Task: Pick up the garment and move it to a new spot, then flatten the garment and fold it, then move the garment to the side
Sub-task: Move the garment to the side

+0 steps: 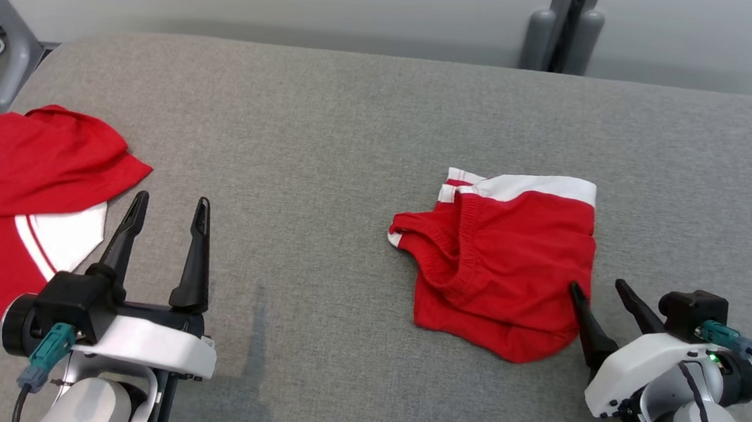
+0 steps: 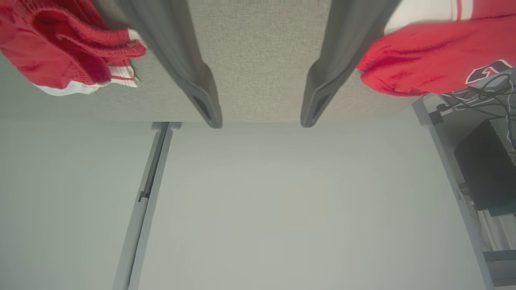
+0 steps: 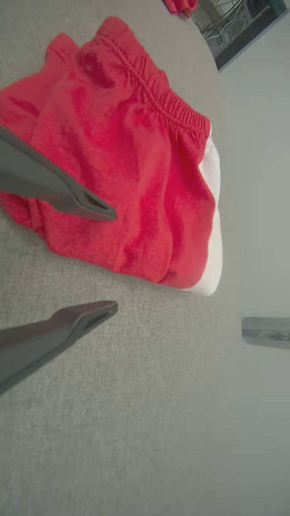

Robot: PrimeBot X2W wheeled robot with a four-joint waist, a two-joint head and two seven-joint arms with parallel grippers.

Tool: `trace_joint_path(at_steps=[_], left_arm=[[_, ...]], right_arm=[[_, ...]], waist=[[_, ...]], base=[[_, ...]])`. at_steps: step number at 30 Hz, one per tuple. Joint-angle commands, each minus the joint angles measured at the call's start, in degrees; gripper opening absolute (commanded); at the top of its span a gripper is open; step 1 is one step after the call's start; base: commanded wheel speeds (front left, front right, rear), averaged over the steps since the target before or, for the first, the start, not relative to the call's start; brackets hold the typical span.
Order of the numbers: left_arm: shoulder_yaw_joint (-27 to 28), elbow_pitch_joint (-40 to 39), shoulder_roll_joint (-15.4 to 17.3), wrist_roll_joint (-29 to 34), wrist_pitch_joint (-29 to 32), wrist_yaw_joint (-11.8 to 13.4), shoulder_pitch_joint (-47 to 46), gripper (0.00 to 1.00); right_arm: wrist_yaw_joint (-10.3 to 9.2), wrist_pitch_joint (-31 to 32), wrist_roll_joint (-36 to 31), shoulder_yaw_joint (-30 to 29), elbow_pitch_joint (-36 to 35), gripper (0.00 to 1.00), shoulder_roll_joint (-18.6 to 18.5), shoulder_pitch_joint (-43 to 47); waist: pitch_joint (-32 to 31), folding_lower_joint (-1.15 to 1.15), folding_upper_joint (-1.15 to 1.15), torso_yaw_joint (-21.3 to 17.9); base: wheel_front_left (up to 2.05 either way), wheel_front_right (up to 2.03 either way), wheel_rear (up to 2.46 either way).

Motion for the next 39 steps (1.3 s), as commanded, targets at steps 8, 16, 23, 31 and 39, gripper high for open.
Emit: trace_joint_path(at_steps=[8, 16, 23, 31, 39], left_arm=[[-0.20, 3.55, -1.33, -0.70, -1.99, -2.34, -3.73, 1.00], [0.29, 5.93, -2.24, -0.60, -2.80, -2.85, -4.41, 1.00], [0.95, 5.58, -1.31, -0.15, -3.22, -2.79, -3.69, 1.00], [1.35, 3.49, 0.30, 0.33, -2.35, -2.34, -3.72, 1.00], [1.11, 0.22, 2.36, 1.54, -0.20, -2.25, -6.26, 1.00]], right_arm=[[0.01, 0.49, 3.16, 3.94, 6.39, 0.29, -0.96, -3.55], [-0.01, 0.09, 4.68, 5.21, 7.50, 0.00, -2.09, -3.64], [0.00, 0.42, 3.52, 6.50, 2.13, 0.00, -3.38, -1.33], [0.00, 2.05, 0.34, 8.43, -5.18, 0.00, -6.21, 1.11], [-0.01, 0.62, -1.33, 12.81, -4.79, 0.00, -10.29, -5.38]], waist=[[3.77, 0.00, 0.00, 4.33], [3.26, 0.00, 0.00, 4.03], [2.32, 0.00, 0.00, -0.83], [3.29, 0.00, 0.00, -9.73], [8.11, 0.00, 0.00, -18.60]], base=[[0.00, 0.00, 0.00], [0.00, 0.00, 0.00], [0.00, 0.00, 0.00], [0.00, 0.00, 0.00], [0.00, 0.00, 0.00]])
